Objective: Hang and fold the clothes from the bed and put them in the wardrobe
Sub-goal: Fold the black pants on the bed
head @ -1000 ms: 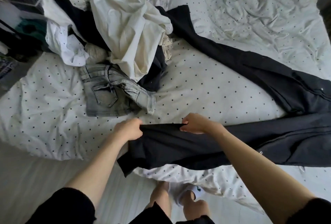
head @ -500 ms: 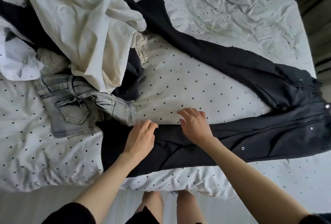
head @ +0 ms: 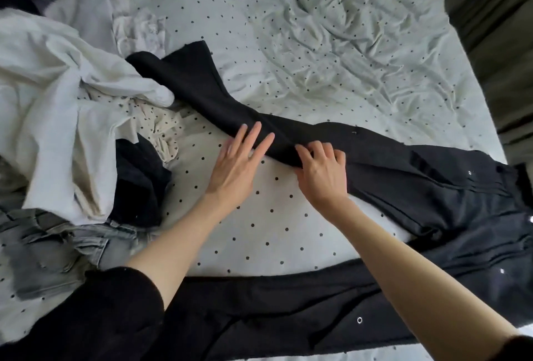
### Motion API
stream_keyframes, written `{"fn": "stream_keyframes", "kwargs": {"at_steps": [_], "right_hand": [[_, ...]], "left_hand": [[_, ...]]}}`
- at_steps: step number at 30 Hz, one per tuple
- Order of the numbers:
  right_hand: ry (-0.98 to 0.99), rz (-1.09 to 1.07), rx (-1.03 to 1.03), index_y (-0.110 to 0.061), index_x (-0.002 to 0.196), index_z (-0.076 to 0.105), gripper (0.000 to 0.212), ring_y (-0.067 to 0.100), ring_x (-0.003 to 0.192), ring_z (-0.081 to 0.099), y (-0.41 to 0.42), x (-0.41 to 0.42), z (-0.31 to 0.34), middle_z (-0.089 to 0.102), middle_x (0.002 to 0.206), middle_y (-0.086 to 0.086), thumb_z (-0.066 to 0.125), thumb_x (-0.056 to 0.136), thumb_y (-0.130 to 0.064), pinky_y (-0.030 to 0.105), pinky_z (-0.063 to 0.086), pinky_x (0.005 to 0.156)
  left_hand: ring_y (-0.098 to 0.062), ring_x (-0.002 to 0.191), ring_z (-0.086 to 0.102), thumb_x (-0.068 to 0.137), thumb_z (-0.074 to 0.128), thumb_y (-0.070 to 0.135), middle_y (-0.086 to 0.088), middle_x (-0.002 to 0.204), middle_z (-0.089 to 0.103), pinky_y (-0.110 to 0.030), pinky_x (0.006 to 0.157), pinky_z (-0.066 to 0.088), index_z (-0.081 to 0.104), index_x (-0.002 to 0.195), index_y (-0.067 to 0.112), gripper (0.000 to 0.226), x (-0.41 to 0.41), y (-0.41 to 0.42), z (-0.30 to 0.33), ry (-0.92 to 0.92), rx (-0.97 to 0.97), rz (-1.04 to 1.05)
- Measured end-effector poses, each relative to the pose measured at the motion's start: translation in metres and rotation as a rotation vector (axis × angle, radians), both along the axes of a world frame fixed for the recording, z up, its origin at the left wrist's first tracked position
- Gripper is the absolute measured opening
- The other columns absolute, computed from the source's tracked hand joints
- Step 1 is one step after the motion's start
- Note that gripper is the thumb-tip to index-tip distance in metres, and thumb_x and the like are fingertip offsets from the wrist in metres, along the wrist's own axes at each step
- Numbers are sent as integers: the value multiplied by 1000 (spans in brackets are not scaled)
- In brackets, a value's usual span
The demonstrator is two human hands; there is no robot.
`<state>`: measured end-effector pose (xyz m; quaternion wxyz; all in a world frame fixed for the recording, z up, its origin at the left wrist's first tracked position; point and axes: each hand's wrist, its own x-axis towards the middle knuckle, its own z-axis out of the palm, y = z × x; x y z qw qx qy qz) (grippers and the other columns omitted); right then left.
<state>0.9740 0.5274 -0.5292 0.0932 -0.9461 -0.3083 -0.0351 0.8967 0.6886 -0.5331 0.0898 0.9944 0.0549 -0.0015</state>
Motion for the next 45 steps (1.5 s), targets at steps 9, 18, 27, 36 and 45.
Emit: {"fn": "stream_keyframes", "kwargs": {"at_steps": [9,18,27,36,45], "right_hand": [[52,136,274,-5,68,60,33,25,48,46,-31,-14,4,51,61,7,63,46,19,29,35,41],[26,126,89,-8,62,57,35,23,45,45,-40,-28,25,47,55,3,71,38,13,27,38,40],[31,62,-53,-7,58,58,37,24,42,45,-50,-79,22,47,52,4,75,30,10,29,34,38],[338,-45,-360,-19,117,52,27,19,111,47,-50,-113,8,49,118,-3,41,97,-33,29,37,86],[227,36,-178,-18,128,50,33,22,122,41,22,-98,21,47,131,0,39,98,-27,34,31,94]], "left_hand": [[-23,91,57,66,63,-11,-4,81,53,-46,117,8,64,93,10,34,27,-6,18,83,203,-270],[-23,101,52,87,48,6,-2,105,53,-36,97,29,57,110,19,29,-18,26,57,391,557,19],[-23,109,43,86,53,14,-2,111,57,-33,91,30,54,117,16,31,-78,40,63,573,719,52],[-22,118,44,86,58,17,-2,122,59,-31,95,29,30,141,5,63,-151,37,33,768,583,44],[-23,99,55,90,57,36,-5,111,57,-33,78,45,51,122,13,39,-130,49,33,161,182,135]]}}
